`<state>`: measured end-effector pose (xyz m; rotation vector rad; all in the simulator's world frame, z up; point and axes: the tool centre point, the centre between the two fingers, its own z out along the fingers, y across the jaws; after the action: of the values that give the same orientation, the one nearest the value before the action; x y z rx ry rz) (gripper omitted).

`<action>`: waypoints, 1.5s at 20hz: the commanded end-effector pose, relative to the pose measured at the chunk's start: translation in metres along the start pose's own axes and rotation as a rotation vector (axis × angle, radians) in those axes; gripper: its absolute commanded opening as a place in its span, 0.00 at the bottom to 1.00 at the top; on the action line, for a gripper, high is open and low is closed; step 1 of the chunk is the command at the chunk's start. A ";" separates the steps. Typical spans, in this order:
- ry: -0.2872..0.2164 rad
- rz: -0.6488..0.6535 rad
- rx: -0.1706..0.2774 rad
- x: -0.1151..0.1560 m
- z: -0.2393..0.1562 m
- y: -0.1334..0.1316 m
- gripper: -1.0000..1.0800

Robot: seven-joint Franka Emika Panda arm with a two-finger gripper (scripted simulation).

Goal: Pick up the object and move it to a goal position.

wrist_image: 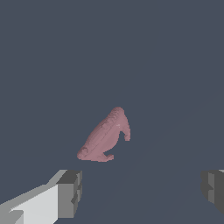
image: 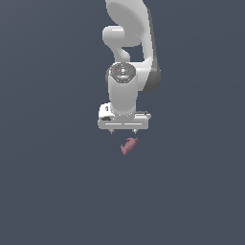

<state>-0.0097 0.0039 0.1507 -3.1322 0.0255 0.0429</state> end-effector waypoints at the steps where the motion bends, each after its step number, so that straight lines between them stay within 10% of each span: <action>1: 0.000 0.000 0.000 0.000 0.000 0.000 0.96; 30: -0.011 0.188 0.021 -0.001 0.032 -0.031 0.96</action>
<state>-0.0113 0.0341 0.1226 -3.1008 0.2629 0.0629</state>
